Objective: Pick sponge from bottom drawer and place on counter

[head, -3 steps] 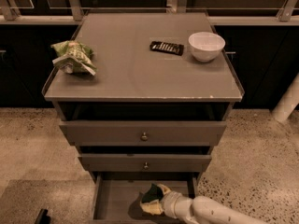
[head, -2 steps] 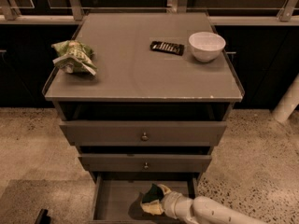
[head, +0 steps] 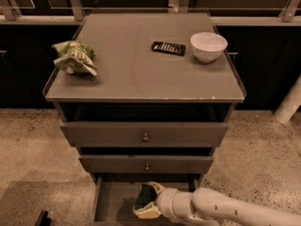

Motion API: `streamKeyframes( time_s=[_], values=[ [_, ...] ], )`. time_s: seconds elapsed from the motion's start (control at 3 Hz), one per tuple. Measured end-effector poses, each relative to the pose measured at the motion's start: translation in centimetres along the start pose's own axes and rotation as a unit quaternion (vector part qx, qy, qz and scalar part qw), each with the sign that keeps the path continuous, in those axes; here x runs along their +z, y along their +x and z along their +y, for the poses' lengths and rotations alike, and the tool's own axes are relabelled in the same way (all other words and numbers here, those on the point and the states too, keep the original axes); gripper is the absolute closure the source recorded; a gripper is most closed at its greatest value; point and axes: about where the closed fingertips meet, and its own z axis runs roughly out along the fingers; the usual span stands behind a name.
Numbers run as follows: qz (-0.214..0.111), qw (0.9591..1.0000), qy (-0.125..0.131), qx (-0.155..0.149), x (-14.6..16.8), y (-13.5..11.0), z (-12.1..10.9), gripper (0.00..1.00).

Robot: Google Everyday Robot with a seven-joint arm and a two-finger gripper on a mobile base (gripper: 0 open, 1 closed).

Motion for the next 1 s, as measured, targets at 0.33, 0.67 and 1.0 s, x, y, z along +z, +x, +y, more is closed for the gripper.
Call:
streamKeyframes(
  time_s=[0.33, 0.67, 1.0],
  values=[
    [0.009, 0.9966, -0.029, -0.077, -3.5, -5.8, 4.5, 1.0],
    [0.019, 0.9936, -0.013, -0.111, -5.0, -7.9, 3.6, 1.0],
    [0.018, 0.9932, -0.018, -0.113, -5.1, -8.1, 3.7, 1.0]
  ],
)
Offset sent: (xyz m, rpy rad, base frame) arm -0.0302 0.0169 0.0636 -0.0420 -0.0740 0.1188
